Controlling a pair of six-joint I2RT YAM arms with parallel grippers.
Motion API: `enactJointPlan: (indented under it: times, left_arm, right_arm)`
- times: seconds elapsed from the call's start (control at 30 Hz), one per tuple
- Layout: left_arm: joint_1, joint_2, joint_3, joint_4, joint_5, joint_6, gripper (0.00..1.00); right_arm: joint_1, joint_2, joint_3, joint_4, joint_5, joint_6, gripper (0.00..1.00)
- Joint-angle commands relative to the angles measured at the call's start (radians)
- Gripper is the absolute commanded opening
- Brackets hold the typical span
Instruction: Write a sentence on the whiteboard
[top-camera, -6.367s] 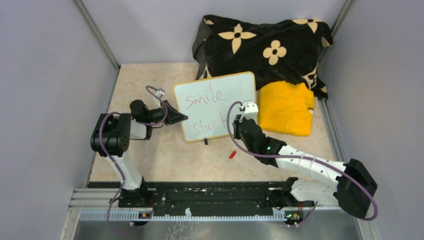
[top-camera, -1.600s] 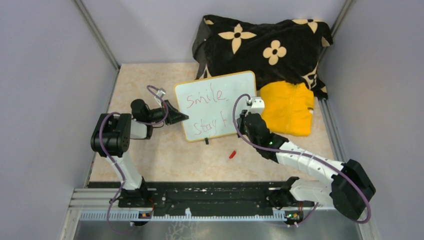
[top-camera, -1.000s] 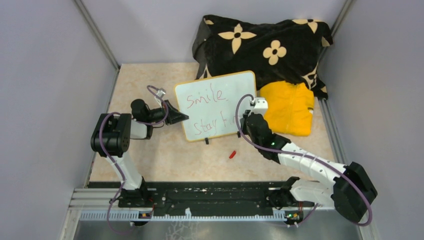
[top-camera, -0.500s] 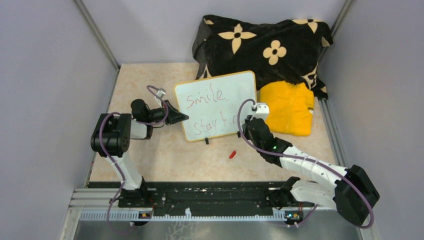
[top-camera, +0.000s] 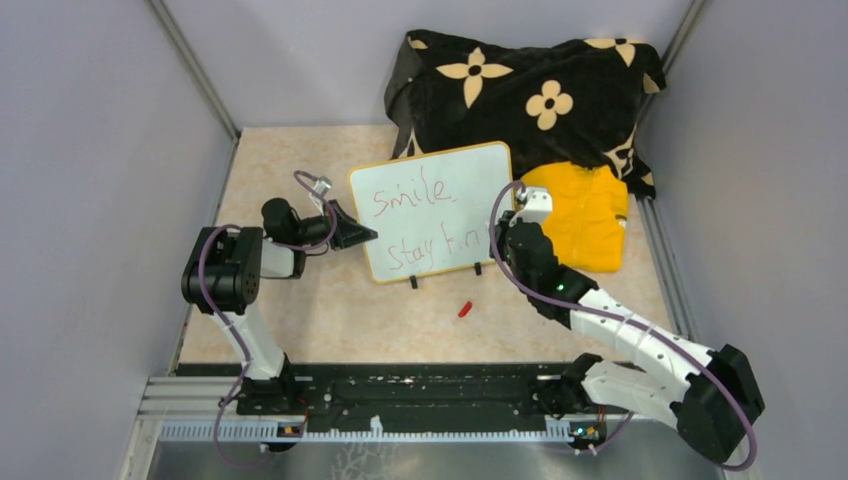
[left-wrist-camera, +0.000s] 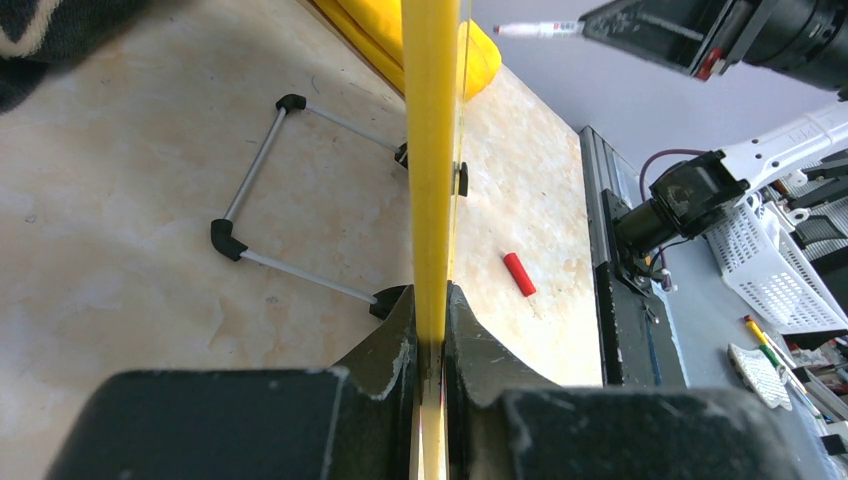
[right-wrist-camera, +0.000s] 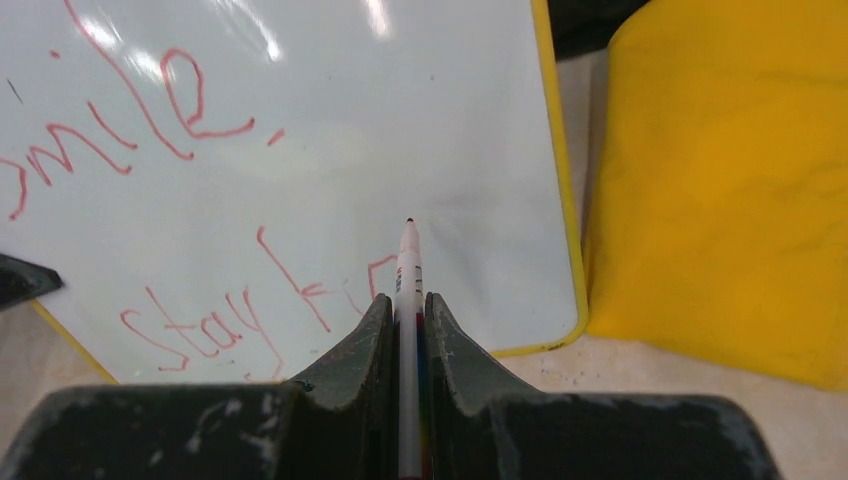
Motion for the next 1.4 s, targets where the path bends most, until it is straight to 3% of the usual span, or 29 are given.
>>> enactJointPlan:
  times: [0.0, 0.4, 1.37]
  left_arm:
    - [-0.020, 0.032, -0.007, -0.103, -0.045, 0.074, 0.00]
    - [-0.020, 0.034, -0.006, -0.103, -0.044, 0.074, 0.00]
    - [-0.020, 0.034, -0.008, -0.103, -0.046, 0.074, 0.00]
  right_arm:
    - [-0.049, 0.009, 0.095, 0.053, 0.013, -0.023, 0.00]
    - [-0.081, 0.090, 0.140, 0.091, 0.013, -0.022, 0.00]
    - [-0.094, 0.085, 0.013, 0.047, 0.011, 0.036, 0.00]
